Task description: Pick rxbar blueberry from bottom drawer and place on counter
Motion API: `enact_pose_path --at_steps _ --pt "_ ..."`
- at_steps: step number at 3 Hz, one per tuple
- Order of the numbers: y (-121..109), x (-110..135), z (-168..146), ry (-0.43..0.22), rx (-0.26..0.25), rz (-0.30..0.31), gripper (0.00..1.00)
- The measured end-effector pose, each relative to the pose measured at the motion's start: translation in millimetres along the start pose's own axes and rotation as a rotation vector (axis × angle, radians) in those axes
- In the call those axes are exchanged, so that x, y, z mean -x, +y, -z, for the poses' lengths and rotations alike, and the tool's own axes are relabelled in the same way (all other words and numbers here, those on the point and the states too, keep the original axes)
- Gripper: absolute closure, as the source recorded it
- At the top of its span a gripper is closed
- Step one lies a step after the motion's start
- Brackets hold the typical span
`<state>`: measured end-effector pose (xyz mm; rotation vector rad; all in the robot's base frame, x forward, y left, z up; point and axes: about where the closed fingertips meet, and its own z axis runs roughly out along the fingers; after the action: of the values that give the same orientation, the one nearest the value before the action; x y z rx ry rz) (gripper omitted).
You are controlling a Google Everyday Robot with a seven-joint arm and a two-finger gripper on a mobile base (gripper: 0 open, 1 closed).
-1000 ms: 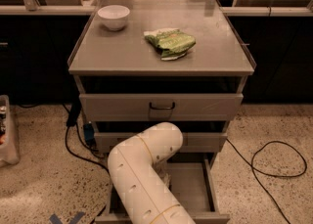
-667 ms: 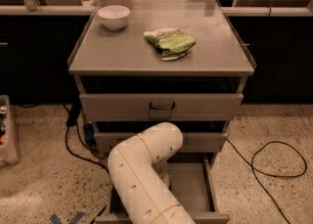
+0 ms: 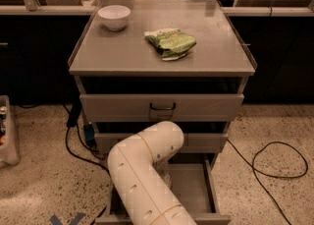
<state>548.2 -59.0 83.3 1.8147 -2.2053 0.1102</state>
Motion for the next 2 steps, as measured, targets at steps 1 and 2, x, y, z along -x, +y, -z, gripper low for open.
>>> enact_pose_path --at_steps 1,2 --pt "1.0 -2.2 8.1 0.000 0.000 0.000 1.00" --pt "2.4 -7.5 17.0 0.003 -0.020 -0.005 1.00"
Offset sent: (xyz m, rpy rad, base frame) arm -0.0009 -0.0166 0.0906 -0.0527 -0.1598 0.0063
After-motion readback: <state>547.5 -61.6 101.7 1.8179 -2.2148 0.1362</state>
